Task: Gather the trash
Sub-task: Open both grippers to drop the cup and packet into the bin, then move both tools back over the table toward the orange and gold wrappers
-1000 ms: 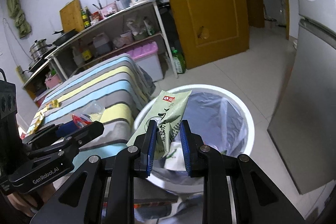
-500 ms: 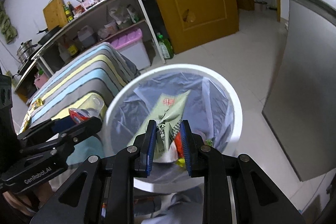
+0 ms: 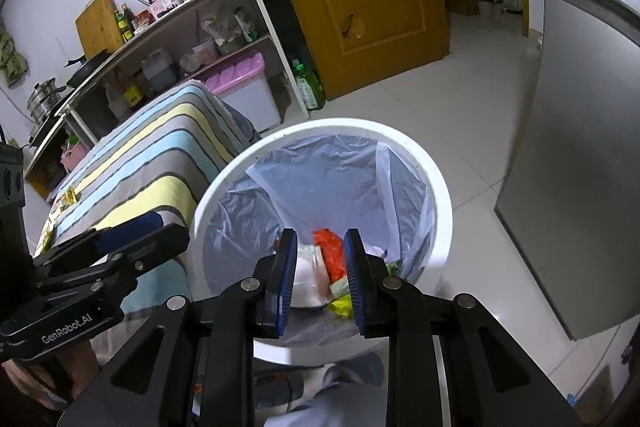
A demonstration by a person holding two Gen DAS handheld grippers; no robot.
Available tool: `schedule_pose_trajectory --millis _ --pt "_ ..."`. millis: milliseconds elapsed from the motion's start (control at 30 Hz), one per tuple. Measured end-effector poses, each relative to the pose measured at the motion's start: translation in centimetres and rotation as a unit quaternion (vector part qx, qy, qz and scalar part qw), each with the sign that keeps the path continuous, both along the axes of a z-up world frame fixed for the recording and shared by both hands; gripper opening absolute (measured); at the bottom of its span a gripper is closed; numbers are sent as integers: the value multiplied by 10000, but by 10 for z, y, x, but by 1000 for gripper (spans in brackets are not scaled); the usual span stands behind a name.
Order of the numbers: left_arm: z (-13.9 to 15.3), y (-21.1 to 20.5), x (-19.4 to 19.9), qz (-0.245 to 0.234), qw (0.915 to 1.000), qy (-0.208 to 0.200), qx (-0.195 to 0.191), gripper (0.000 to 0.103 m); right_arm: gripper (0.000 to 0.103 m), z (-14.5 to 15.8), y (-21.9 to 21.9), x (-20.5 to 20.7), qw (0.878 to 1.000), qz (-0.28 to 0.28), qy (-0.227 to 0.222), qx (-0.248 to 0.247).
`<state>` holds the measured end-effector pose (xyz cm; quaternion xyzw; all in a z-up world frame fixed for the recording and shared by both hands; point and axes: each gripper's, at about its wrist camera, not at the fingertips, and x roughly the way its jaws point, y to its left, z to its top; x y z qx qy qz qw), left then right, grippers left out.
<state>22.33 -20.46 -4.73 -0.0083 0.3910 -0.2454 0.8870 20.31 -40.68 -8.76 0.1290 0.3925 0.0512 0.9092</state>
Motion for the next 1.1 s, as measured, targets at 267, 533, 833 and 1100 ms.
schedule_pose_trajectory --millis 267,533,833,1100 --pt "28 21 -23 172 9988 -410 -184 49 25 27 12 -14 9992 151 -357 -38" --pt "57 53 -50 427 9957 -763 -303 49 25 58 43 -29 9961 460 -746 -120" --pt "80 95 -82 814 9904 -1075 -319 49 37 81 84 -47 9898 912 -1075 -194" --pt "90 131 -105 1161 9853 -1210 -341 49 40 93 119 -61 9838 1262 -1251 -226"
